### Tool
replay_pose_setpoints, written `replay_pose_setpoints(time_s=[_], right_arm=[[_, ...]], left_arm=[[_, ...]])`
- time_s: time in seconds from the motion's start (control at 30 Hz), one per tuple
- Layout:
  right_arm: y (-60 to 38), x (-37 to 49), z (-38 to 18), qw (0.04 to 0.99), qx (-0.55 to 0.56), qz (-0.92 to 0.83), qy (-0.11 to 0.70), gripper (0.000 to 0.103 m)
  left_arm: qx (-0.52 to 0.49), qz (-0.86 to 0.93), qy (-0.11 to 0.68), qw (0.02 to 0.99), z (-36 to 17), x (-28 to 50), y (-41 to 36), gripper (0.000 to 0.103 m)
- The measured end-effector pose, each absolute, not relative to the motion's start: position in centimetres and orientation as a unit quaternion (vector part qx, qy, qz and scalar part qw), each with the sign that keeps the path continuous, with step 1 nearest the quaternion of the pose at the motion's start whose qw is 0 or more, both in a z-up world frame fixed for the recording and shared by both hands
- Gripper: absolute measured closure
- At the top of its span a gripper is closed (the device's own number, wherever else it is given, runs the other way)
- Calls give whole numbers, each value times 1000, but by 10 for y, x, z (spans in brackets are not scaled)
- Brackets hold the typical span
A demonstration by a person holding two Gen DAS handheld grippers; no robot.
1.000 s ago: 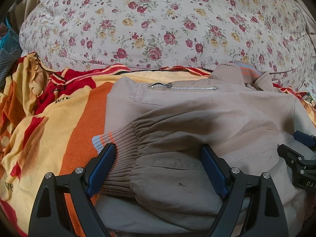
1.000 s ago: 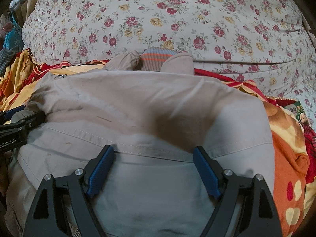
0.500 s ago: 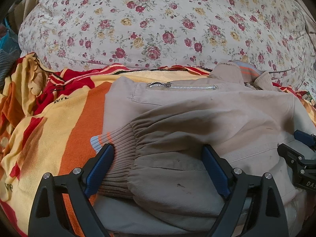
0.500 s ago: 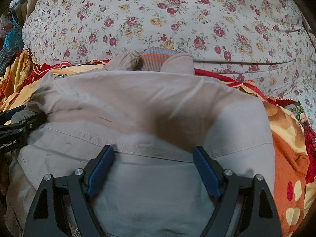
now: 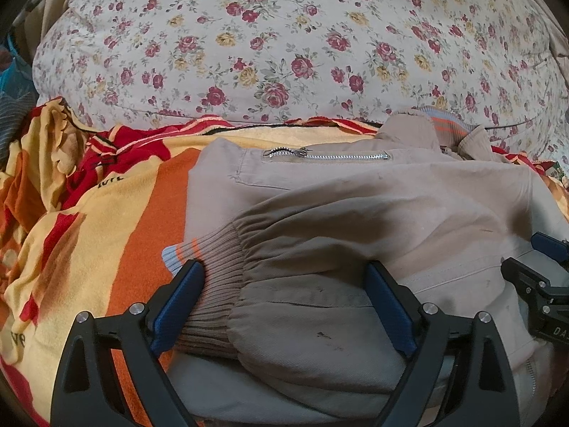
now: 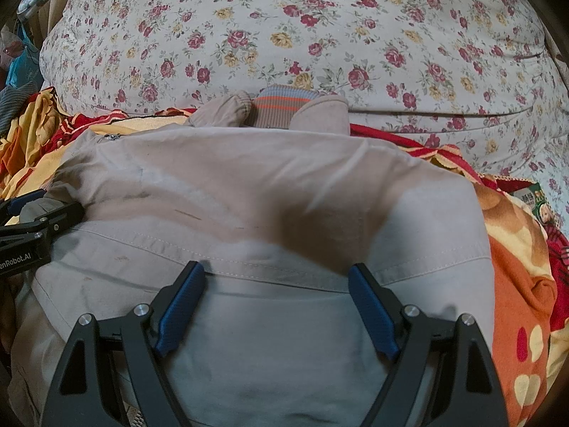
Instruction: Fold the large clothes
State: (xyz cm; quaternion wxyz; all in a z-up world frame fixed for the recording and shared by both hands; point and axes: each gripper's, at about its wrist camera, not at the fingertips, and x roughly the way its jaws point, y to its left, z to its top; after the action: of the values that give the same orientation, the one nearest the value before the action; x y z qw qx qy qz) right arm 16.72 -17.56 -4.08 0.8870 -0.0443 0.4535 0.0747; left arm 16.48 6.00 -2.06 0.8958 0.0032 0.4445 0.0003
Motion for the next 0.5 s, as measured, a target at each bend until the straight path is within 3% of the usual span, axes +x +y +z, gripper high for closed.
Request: replay_pose_setpoints(time_s=[0.5], right_arm=[[-176,168,-41,887,-45,75,454,17]], left_arm=[[14,4,448,894,-22,166,56,18]])
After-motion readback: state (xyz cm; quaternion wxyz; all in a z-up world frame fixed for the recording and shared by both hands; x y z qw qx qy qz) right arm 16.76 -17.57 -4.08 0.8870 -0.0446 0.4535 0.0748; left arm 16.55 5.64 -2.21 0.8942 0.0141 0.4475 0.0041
